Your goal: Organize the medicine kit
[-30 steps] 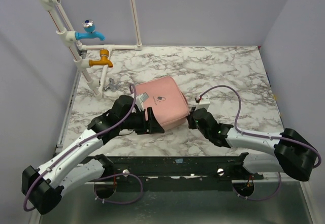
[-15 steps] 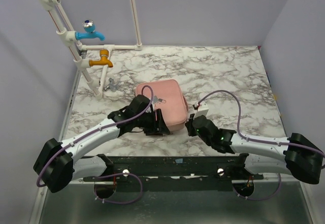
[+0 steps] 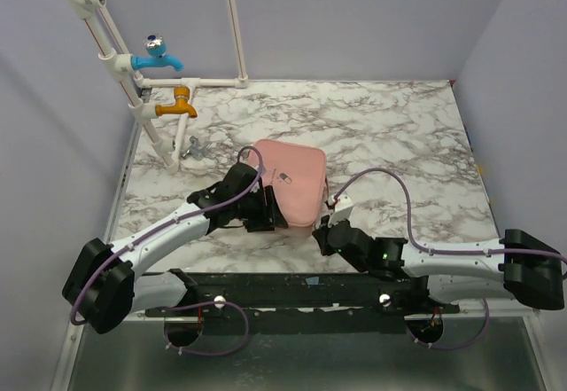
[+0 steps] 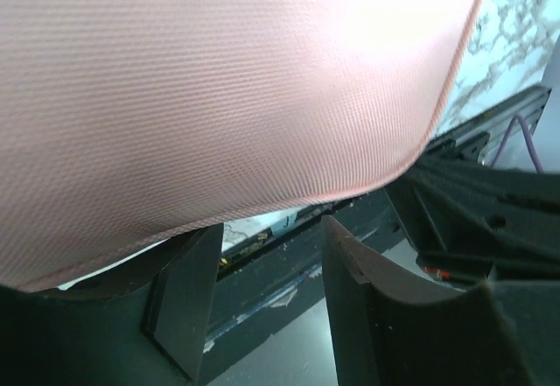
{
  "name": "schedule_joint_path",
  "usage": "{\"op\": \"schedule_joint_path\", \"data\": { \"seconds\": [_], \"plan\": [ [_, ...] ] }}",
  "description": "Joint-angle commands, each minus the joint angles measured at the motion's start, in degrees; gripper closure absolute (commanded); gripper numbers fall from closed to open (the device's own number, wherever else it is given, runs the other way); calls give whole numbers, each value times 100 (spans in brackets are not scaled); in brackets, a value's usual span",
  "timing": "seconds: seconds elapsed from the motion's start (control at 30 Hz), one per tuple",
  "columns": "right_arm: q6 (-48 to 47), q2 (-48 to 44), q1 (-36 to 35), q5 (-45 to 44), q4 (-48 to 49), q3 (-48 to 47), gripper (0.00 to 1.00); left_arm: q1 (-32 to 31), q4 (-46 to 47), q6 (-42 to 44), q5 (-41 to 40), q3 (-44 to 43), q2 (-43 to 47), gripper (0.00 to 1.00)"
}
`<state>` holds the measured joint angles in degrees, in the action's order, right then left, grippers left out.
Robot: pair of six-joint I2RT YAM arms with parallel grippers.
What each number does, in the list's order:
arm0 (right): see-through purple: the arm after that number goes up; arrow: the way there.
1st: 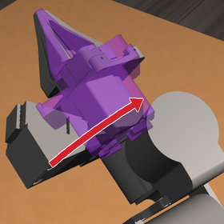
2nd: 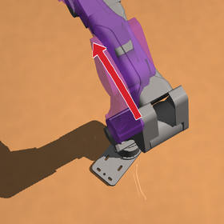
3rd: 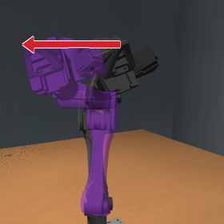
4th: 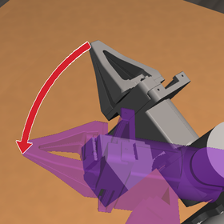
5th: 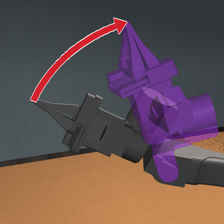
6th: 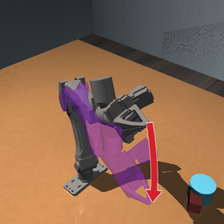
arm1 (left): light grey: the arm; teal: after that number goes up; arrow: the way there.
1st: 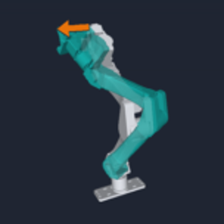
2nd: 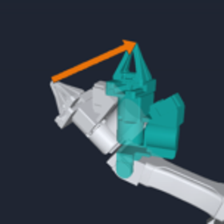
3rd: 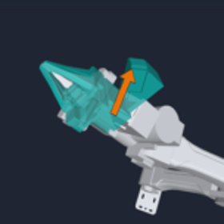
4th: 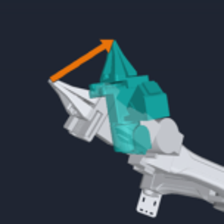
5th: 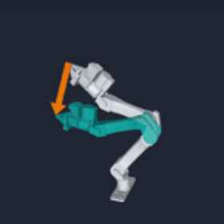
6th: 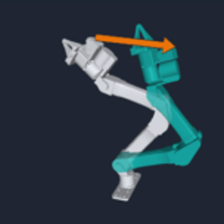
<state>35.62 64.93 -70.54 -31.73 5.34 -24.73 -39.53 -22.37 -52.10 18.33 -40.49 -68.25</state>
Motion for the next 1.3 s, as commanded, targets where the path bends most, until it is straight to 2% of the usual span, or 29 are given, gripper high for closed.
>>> {"op": "schedule_joint_path", "data": {
  "seconds": [0.0, 0.2, 0.63, 0.83, 1.0, 1.27],
  "plan": [
    [17, 28, -262, 81, 55, 52, 99, 559, 139, 364, -677, 155, 48, 49],
    [-93, 547, -634, 177, 483, -103, 99, 1106, 257, 557, -546, 167, -7, 49],
    [-432, 1492, -735, 93, 1033, -654, 99, 1417, 456, 857, -324, -451, -582, 50],
    [-271, 1667, -737, -315, 842, -762, 99, 1456, 529, 851, -112, -524, -812, 72],
    [-109, 1684, -731, -683, 596, -712, 99, 1531, 484, 928, -101, -587, -813, 86],
    [64, 1318, -697, -1439, -215, -718, 99, 1662, 396, 1061, -73, -607, -751, 98]
  ]
}}
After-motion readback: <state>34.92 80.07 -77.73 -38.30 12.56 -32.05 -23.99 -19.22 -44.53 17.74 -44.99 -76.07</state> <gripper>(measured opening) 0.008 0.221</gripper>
